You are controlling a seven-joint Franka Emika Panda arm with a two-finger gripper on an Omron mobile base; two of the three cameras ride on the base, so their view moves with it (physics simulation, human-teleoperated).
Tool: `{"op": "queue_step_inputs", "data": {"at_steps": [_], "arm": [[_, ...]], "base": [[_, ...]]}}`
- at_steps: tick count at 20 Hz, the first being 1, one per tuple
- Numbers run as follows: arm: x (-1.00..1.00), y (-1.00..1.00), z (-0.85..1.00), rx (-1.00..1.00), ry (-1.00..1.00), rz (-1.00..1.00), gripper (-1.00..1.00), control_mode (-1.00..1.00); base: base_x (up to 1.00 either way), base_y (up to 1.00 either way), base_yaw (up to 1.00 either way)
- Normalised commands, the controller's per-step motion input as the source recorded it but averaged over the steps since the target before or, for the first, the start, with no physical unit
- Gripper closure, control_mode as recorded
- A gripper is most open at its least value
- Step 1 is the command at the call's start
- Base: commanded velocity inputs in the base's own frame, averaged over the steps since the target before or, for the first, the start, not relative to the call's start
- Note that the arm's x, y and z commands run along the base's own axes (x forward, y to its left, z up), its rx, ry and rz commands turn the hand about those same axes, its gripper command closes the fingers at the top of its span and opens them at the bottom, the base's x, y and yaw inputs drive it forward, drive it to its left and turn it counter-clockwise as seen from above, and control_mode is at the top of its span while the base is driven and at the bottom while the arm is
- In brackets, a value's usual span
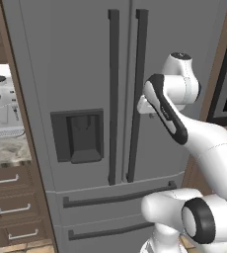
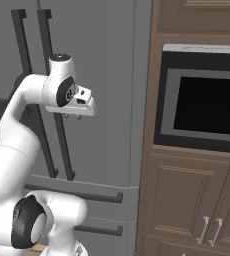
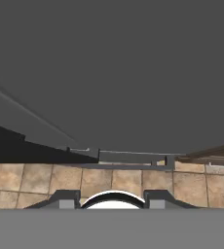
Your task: Gather the broccoli and onion from the fridge and place them on a tray on the dining counter. Then gather the chicken drumsticks from the fridge and place them on the other tray.
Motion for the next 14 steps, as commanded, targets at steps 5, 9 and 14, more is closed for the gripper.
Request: {"op": "queue_step_inputs", "data": {"at_steps": [5, 9, 14], "arm": [[-0.38, 0.26, 0.00, 0.00, 0.00, 0.00, -1.00, -1.00], [-0.47, 0.47, 0.00, 0.00, 0.00, -0.03, -1.00, -1.00], [-0.09, 0.20, 0.00, 0.00, 0.00, -0.05, -1.00, -1.00]], "base": [[0.00, 0.00, 0.00], [0.00, 0.00, 0.00], [0.00, 0.00, 0.00]]}}
